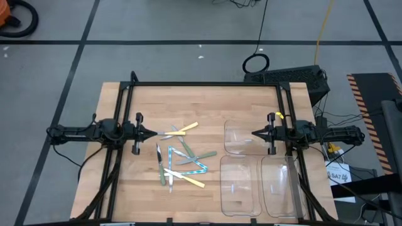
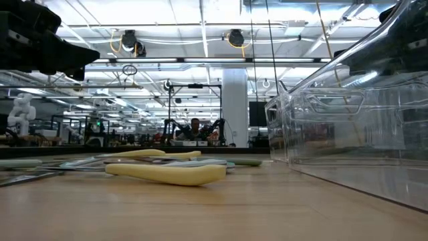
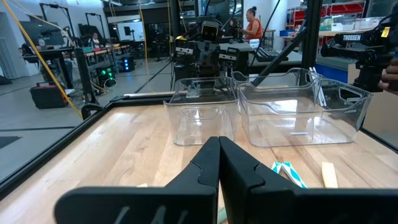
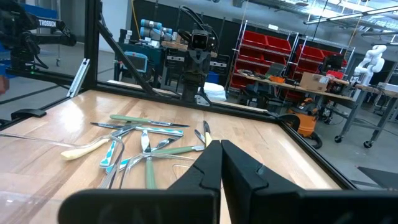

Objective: Sort silverware by color (type)

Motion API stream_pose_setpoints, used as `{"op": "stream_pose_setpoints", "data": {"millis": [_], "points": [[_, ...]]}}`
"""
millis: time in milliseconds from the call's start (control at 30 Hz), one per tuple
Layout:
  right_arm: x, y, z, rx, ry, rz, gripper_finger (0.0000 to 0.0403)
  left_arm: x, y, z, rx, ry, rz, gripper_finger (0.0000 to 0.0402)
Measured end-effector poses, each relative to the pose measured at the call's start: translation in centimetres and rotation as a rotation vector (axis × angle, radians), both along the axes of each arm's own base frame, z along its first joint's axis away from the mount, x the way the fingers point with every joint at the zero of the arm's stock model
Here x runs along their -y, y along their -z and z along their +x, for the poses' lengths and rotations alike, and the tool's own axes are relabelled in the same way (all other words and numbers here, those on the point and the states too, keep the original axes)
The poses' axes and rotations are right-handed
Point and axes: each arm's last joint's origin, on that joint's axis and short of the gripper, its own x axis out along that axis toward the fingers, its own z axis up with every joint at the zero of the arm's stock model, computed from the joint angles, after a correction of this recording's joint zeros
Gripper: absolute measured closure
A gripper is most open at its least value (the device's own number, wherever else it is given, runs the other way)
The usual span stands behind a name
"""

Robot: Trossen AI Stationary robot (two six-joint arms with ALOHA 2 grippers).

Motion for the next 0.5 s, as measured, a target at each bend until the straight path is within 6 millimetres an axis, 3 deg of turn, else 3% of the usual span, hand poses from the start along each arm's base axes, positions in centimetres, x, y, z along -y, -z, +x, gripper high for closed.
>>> {"op": "stream_pose_setpoints", "data": {"millis": [367, 500], "points": [[0.0, -0.02, 0.0, 0.002, 0.0, 0.001, 0.0401, 0.0, 0.01, 0.0, 0.0, 0.0, 0.0, 0.0396], [0.0, -0.08, 0.0, 0.01, -0.002, 0.077, 0.0401, 0.0, 0.02, 0.0, -0.001, 0.0, 0.0, 0.0396]]}}
